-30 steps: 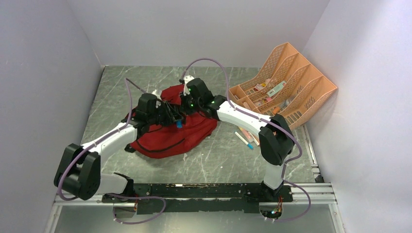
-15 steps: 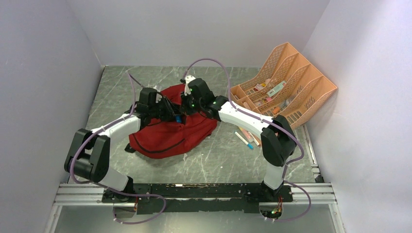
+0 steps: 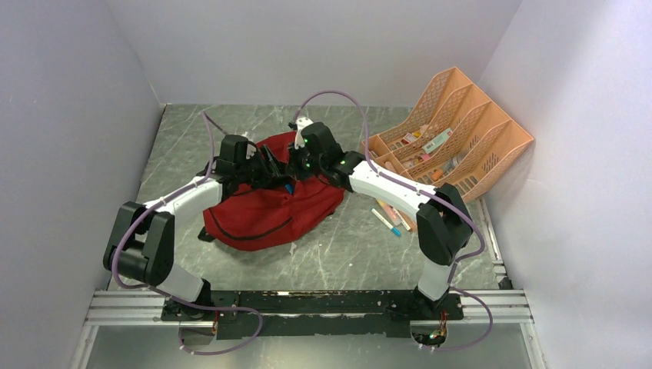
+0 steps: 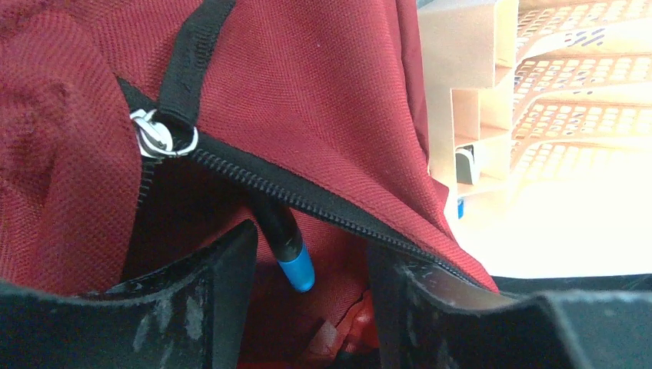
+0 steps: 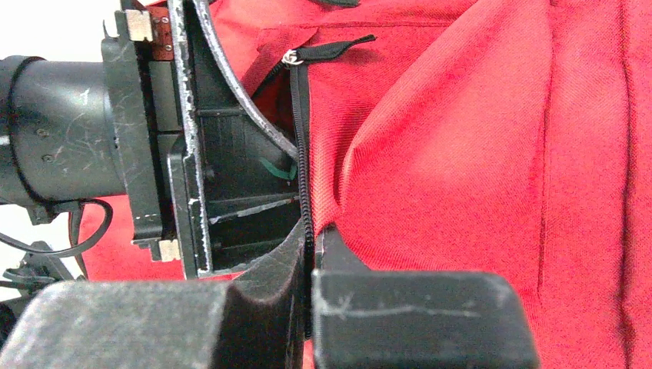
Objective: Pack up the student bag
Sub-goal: Place the stationery in the student bag.
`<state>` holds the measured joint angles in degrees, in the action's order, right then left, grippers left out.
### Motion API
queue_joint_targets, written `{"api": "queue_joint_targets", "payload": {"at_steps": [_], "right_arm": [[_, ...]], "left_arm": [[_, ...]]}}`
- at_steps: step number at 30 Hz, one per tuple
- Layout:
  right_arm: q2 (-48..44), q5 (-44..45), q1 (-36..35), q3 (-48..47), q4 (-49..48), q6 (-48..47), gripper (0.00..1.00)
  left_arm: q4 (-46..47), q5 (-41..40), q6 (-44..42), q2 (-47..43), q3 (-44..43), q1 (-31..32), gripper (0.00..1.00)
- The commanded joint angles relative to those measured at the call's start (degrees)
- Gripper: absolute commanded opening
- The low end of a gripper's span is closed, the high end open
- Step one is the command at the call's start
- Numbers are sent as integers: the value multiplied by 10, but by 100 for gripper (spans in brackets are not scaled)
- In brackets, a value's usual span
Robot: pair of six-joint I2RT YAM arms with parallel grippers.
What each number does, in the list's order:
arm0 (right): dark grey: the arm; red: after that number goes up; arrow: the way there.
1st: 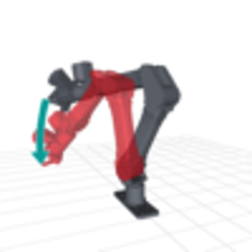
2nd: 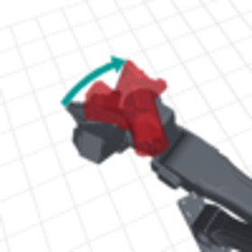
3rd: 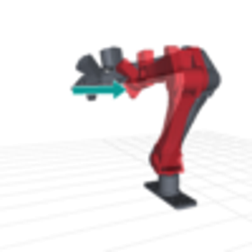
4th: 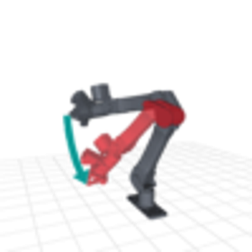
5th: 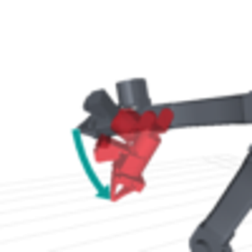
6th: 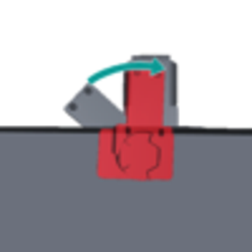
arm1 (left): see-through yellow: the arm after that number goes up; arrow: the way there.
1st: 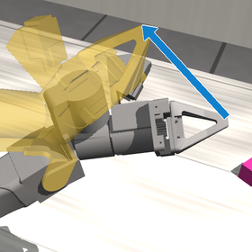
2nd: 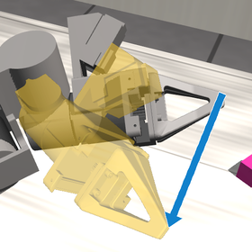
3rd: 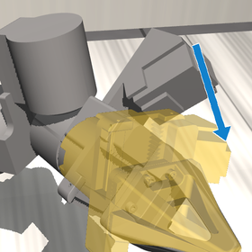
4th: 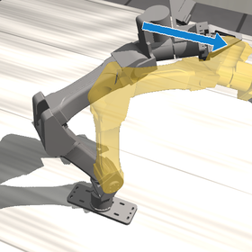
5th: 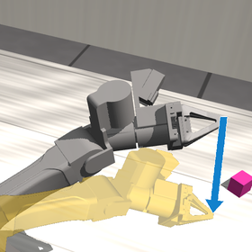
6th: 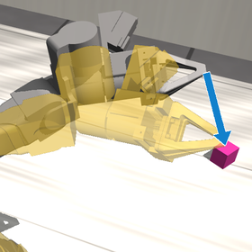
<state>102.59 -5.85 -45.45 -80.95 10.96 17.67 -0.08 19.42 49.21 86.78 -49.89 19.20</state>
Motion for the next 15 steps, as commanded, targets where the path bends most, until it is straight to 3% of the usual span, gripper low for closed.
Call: {"api": "queue_joint_targets", "payload": {"at_steps": [1,6,15], "right_arm": [[-20,-18,-2,5,-19,7,0],[-18,-17,-3,4,-19,6,0],[-25,-7,-3,5,-25,4,0]], "left_arm": [[3,5,-8,-34,-17,-3,54],[-30,-14,-27,-78,-2,-3,34],[-115,-60,-67,-162,22,-4,27]]}}
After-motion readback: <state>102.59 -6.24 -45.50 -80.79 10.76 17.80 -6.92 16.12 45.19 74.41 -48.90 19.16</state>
